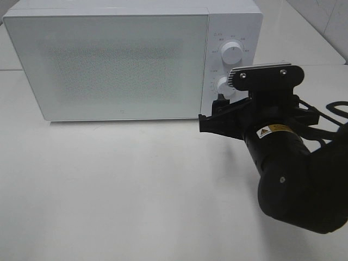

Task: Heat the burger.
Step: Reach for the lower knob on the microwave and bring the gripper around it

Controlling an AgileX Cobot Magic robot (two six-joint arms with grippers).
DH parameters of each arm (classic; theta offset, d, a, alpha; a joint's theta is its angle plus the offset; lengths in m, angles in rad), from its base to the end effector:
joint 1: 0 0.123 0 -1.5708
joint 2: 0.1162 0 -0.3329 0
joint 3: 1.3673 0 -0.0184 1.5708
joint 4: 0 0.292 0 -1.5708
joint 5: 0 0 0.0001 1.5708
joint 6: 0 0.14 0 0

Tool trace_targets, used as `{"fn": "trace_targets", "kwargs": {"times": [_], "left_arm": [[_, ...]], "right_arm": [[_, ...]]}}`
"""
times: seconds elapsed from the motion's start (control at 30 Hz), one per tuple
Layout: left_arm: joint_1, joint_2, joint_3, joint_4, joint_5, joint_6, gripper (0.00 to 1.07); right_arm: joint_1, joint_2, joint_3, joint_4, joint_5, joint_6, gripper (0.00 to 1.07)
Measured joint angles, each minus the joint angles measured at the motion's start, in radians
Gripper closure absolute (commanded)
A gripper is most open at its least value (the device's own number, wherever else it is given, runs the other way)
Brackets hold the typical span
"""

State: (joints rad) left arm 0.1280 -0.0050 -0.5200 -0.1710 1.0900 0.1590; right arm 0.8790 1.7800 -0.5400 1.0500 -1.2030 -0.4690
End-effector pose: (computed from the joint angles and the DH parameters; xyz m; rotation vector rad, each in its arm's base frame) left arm 0.0233 -0.0183 0.2799 0.0450 2.0362 -0.0246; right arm 0.2924 0.1754 0.1593 -0.0234 1.7130 -0.1362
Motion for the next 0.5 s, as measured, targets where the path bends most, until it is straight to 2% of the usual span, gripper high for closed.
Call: {"fn": "trace_targets", "kwargs": {"times": [0.13, 0.5], "left_arm": [[0.000, 0.000, 0.000, 0.000, 0.000, 0.000, 0.09], [0.000, 0.000, 0.000, 0.000, 0.000, 0.000, 0.09]], "right_arm": [[0.002, 0.023, -0.032, -0.002, 0.000, 0.000, 0.31], [0.002, 0.023, -0.036, 0.009, -0.001, 0.036, 0.31]]}}
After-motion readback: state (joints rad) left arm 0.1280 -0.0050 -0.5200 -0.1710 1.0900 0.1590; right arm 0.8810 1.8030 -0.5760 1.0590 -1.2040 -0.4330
